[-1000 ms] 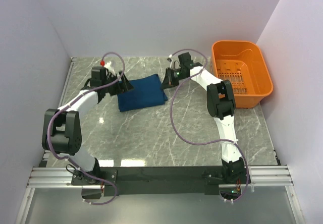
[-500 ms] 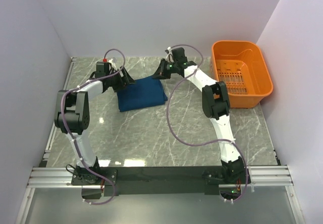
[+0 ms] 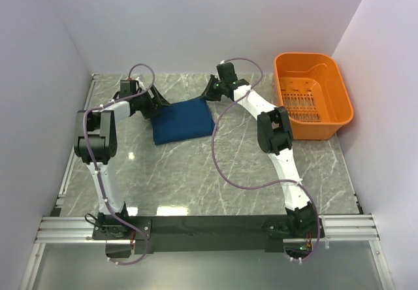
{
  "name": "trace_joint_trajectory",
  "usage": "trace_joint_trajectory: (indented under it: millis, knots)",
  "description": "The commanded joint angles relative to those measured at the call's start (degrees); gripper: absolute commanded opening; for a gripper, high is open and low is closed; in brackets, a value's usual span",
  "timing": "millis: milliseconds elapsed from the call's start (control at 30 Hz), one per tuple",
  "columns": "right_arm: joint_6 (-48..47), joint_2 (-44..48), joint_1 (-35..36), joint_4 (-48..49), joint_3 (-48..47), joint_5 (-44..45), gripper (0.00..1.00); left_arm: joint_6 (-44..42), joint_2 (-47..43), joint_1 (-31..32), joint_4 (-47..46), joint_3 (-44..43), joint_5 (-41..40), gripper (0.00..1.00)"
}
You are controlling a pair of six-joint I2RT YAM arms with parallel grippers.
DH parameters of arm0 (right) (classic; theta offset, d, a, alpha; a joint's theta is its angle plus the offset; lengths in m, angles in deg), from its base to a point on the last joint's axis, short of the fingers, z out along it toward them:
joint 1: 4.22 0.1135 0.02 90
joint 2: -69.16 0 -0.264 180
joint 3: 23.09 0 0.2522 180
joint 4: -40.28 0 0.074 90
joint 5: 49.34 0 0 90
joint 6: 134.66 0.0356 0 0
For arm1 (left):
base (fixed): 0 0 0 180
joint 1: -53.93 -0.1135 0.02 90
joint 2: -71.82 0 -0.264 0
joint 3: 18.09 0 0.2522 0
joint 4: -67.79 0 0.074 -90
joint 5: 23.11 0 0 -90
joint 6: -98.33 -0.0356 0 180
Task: Fold and stack the t-shirts
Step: Fold the tshirt, then neatly place the folded tshirt to the corner
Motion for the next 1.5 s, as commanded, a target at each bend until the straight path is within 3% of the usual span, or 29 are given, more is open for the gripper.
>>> trace_joint_trajectory:
  millis: [0, 367, 500, 733, 867, 967, 1000, 1100, 1233, 1467]
  knots:
    - [0.0, -1.8, 0.4, -2.2, -2.4, 6.2, 0.09, 1.5, 1.5, -0.3, -1.4, -2.9, 2.1, 0.80]
    - [-1.1, -2.2, -0.2, -4.6, -2.0, 7.3, 0.09, 2.2, 2.1, -0.5, 0.6, -5.6, 2.0, 0.81]
    - [-3.2, -1.2, -1.0, -3.5, -2.3, 3.3, 0.10, 1.1, 0.7, -0.5, 1.1, -6.8, 2.7, 0.81]
    - [-15.8, 9.8, -2.4, -1.3, -3.3, -8.7, 0.31, -4.7, -11.6, -0.5, 4.7, -5.4, 0.0, 0.84]
    - [-27.1, 18.3, -3.1, -4.8, 4.6, -15.8, 0.47, -7.7, -19.8, -1.7, 8.2, 2.5, -4.8, 0.86]
    - [-40.2, 23.9, -3.9, -11.9, 11.2, -26.0, 0.50, -8.3, -24.8, -1.8, 10.2, 10.3, -7.1, 0.86]
    - [-46.2, 25.5, -4.5, -13.2, 13.8, -27.2, 0.51, -8.4, -25.7, -1.8, 10.2, 12.3, -6.8, 0.86]
    - [-52.3, 33.8, -5.0, -13.4, 25.8, -27.6, 0.52, -8.0, -28.0, -1.8, 9.1, 18.8, -6.2, 0.86]
    - [-55.0, 43.2, -5.8, -12.8, 36.4, -27.2, 0.52, -7.7, -28.0, -1.7, 6.8, 23.8, -4.2, 0.86]
    - [-56.3, 50.2, -6.9, -10.8, 48.0, -26.0, 0.52, -7.7, -22.5, -1.0, 6.3, 23.2, -2.6, 0.84]
